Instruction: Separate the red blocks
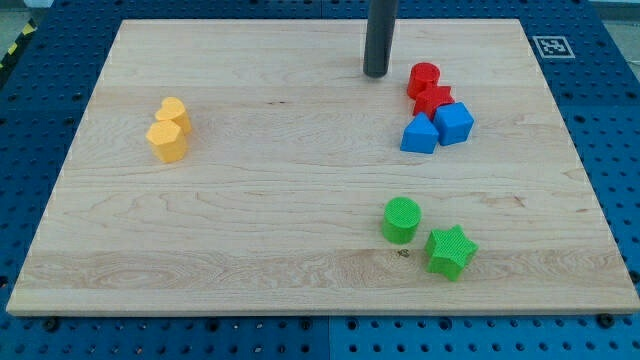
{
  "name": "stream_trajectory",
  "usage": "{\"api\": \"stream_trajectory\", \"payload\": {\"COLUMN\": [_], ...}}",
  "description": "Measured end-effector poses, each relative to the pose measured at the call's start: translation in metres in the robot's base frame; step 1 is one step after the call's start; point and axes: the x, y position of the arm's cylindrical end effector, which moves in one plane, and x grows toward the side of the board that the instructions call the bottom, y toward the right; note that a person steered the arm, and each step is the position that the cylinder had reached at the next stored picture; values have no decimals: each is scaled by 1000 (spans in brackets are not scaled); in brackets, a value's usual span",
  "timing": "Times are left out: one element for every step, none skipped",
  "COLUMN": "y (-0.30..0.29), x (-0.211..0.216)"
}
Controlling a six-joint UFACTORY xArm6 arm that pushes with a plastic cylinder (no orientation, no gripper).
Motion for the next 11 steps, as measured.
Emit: {"api": "stream_trajectory", "payload": {"y": [1,33,80,96,52,53,101,120,85,74,94], "x": [27,31,31,36,39,62,80,79,71,54,39]}}
